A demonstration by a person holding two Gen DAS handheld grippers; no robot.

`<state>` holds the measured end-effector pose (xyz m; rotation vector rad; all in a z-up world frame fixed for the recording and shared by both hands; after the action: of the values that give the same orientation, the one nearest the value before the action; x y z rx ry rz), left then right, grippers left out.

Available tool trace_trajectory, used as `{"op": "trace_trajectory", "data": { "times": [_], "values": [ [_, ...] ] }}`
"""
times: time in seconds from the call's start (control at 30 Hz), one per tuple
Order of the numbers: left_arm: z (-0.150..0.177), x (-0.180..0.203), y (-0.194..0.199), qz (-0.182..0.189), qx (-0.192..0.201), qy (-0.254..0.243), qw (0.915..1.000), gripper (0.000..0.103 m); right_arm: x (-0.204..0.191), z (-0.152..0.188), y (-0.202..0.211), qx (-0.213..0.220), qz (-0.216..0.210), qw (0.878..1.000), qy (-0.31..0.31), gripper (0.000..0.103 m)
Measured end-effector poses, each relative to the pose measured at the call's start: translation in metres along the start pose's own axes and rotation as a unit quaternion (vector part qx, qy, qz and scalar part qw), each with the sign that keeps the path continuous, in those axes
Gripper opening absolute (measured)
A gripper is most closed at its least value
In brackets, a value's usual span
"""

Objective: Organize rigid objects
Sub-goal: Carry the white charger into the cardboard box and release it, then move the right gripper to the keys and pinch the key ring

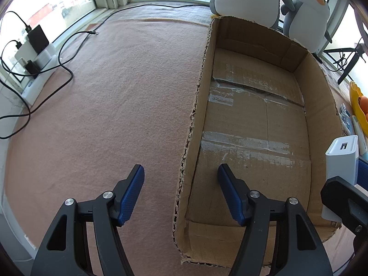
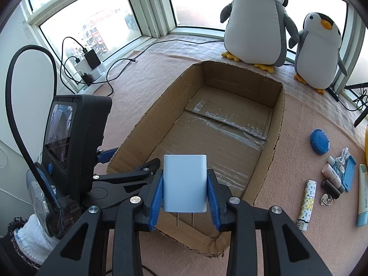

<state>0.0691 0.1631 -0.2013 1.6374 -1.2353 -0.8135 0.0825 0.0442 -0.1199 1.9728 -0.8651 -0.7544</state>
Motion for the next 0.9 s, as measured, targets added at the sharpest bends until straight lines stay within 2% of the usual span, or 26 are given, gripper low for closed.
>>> {"op": "trace_trajectory", "data": {
  "times": [0.07, 0.2, 0.23, 0.43, 0.57, 0.7, 0.9],
  "values": [
    [0.0, 0.0, 0.0, 0.0, 0.0, 0.0, 1.0, 0.066, 0.001, -0.001, 0.002, 0.002, 0.0, 1.0, 0.001, 0.035],
    [0.0, 0.001, 0.0, -0.001, 0.0, 0.0, 1.0, 0.066, 0.004, -0.003, 0.009, 0.013, -0.003, 1.0, -0.007, 0.054],
    [0.0, 0.001, 0.0, -0.001, 0.0, -0.001, 1.0, 0.066, 0.004, -0.004, 0.01, 0.015, -0.003, 1.0, -0.008, 0.055],
    [0.001, 0.003, 0.0, -0.002, 0.0, -0.002, 1.0, 0.066, 0.01, -0.004, 0.023, 0.031, 0.0, 0.999, -0.011, 0.055],
    [0.001, 0.004, 0.001, -0.004, 0.0, -0.003, 1.0, 0.066, 0.028, -0.002, 0.039, 0.053, 0.002, 0.998, -0.031, 0.055],
    [0.0, 0.004, 0.0, -0.004, -0.001, -0.004, 1.0, 0.066, 0.054, 0.006, 0.055, 0.065, 0.025, 0.997, -0.035, 0.055],
    [0.0, 0.005, 0.0, -0.006, -0.001, -0.004, 1.0, 0.066, 0.113, 0.031, 0.073, 0.053, 0.053, 0.994, -0.076, 0.055]
  ]
}}
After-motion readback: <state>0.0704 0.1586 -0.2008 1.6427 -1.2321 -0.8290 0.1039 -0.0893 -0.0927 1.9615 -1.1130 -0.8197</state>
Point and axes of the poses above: each gripper's, at about its wrist camera, not at the fingertips, and y roughly against the way its jaws point, x to its right, z to its underside, the point moved 3 cm from there along -y, roughly the way its jaws point
